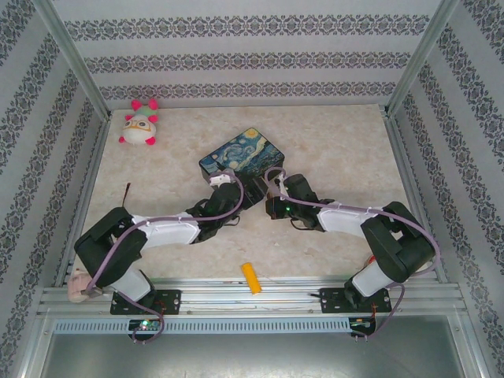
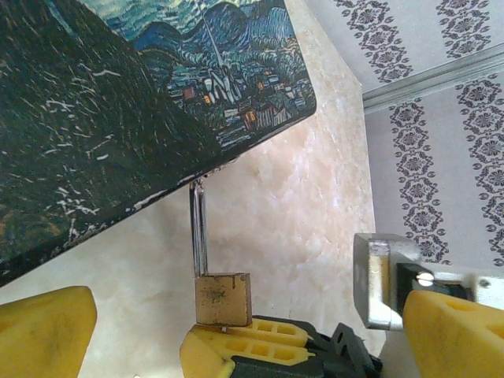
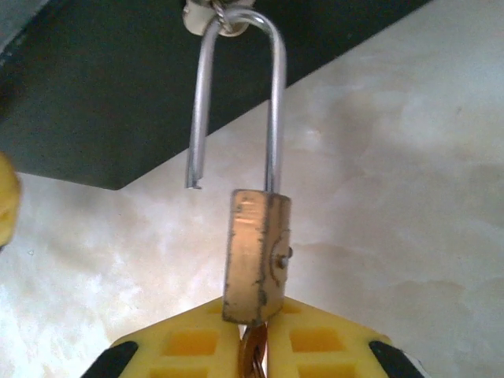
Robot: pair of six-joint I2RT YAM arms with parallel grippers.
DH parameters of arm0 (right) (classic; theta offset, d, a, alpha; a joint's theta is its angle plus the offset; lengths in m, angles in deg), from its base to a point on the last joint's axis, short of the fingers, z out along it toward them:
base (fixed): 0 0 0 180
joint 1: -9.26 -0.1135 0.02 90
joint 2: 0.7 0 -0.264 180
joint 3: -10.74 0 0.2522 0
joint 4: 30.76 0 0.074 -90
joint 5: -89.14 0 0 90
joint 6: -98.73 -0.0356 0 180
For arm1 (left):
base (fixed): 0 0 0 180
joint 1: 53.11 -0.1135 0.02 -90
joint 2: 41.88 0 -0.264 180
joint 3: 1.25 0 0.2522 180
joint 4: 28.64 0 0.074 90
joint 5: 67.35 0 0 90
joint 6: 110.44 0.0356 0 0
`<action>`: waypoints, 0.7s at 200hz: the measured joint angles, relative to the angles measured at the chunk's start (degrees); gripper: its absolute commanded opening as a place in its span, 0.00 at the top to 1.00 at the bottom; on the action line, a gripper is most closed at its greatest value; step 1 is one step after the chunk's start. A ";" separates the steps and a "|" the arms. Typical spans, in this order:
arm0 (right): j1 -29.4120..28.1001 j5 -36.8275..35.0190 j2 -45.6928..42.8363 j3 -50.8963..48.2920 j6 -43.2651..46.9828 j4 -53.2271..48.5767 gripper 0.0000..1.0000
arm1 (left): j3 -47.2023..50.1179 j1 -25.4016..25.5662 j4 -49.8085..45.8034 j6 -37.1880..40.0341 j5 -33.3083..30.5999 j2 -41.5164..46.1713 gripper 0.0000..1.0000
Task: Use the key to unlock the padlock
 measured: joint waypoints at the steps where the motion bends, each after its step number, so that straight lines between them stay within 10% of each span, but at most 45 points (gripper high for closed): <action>1: 0.00 0.00 0.02 -0.07 -0.13 0.02 0.81 | 0.02 0.00 0.00 0.02 0.00 0.07 0.01; 140: 0.59 -0.17 -2.12 -1.29 -0.76 -1.79 0.69 | 1.36 0.00 -12.87 11.19 -10.75 16.52 0.01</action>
